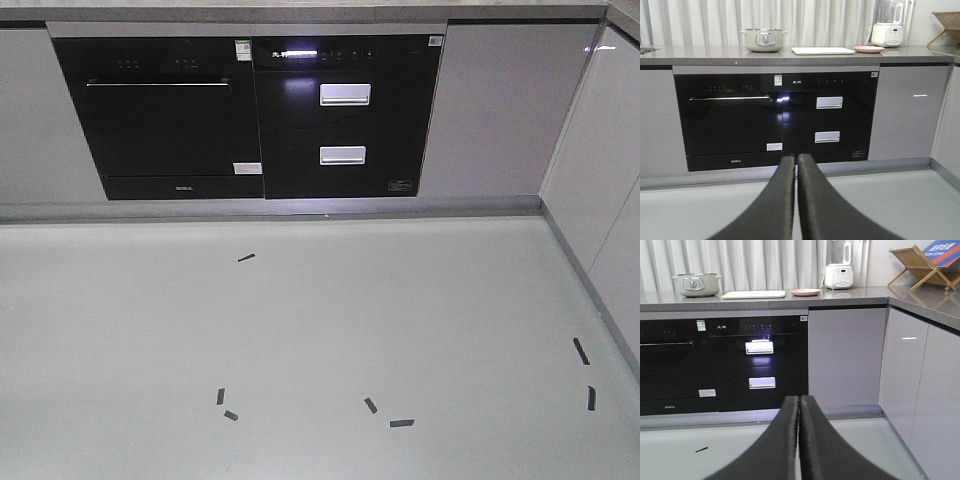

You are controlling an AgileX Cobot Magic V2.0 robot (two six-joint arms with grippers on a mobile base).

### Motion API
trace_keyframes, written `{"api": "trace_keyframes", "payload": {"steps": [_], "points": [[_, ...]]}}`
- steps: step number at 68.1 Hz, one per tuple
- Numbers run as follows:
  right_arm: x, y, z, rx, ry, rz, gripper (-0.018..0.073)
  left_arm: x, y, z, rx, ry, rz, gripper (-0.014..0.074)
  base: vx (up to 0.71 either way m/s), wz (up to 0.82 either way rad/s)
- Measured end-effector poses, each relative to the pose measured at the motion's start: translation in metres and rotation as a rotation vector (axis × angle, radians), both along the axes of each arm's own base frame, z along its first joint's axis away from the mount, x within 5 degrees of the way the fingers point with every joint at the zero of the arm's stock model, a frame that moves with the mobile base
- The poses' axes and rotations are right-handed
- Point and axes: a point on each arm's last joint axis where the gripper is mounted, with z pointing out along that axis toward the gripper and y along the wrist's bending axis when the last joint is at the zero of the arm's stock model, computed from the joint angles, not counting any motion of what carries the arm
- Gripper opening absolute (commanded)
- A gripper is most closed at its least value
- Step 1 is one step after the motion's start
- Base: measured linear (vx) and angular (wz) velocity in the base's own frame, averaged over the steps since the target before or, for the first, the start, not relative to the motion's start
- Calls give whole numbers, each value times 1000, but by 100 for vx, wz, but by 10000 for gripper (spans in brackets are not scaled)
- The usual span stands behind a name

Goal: Transfer vegetables to tray and serve
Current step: 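Drive the base toward the counter with the pot, tray and plate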

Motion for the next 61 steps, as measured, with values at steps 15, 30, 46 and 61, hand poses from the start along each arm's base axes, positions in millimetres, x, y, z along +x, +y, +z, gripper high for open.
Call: {"api": "trace_keyframes", "payload": {"steps": [15,30,46,61], "points": [[0,0,0,0,0,0,-5,0,0,0,0,0,0,-7,0,0],[0,0,0,0,0,0,-5,0,0,0,0,0,0,-7,0,0],[0,0,0,0,0,0,-5,0,0,0,0,0,0,-7,0,0],[0,0,0,0,0,0,-5,0,0,0,0,0,0,-7,1,0]]}}
